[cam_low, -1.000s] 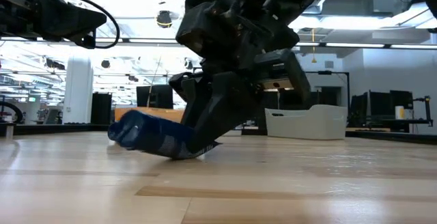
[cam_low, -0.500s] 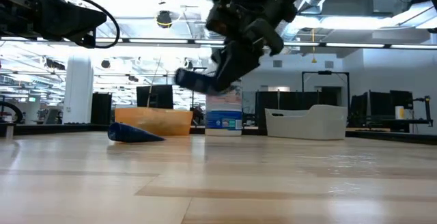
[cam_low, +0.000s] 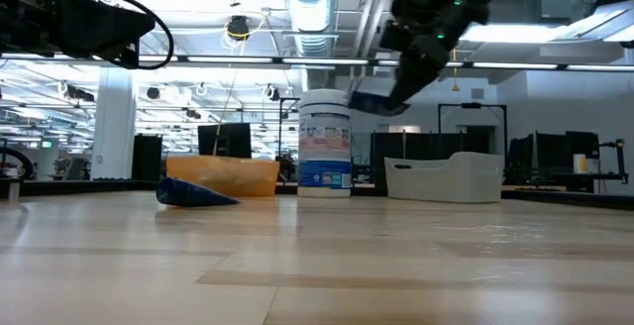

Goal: Pick & Place Travel size toiletries
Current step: Put the shaving cream into the gray bin

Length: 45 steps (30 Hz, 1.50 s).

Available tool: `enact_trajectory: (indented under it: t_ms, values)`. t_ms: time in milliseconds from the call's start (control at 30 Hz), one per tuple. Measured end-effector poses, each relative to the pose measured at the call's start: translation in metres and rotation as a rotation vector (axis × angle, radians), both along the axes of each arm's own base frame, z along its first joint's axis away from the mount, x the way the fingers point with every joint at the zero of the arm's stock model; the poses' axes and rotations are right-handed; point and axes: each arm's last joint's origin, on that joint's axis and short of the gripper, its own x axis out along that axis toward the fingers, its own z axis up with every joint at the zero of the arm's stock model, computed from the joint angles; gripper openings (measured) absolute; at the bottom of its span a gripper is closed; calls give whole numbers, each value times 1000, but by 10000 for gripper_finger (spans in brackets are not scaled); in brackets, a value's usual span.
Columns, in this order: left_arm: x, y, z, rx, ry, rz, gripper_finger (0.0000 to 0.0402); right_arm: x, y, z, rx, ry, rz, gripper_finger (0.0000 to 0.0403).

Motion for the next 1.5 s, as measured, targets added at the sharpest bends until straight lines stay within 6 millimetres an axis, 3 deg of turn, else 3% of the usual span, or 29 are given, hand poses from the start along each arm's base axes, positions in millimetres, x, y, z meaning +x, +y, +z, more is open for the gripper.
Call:
enact_trajectory:
  t_ms: [267,500,667,933,1233,1500]
  values:
    - [0,0,0,0,-2,0,1,-66,-30,12,-69,-54,-320,87]
    - [0,0,0,-1,-4,0,1,-96,-45,11,-137,-18,-686,87]
    - [0,0,1,-2,-7,0,1,-105,-50,-5,-132,6,-816,87]
    - [0,0,1,-2,-8,0,1,-111,-48,-34,-105,-11,-869,87]
    - [0,0,1,-2,-8,0,1,-113,-42,-51,-76,-13,-891,90]
    - [0,0,1,-2,-8,0,1,-115,-40,-59,-79,-5,-895,155]
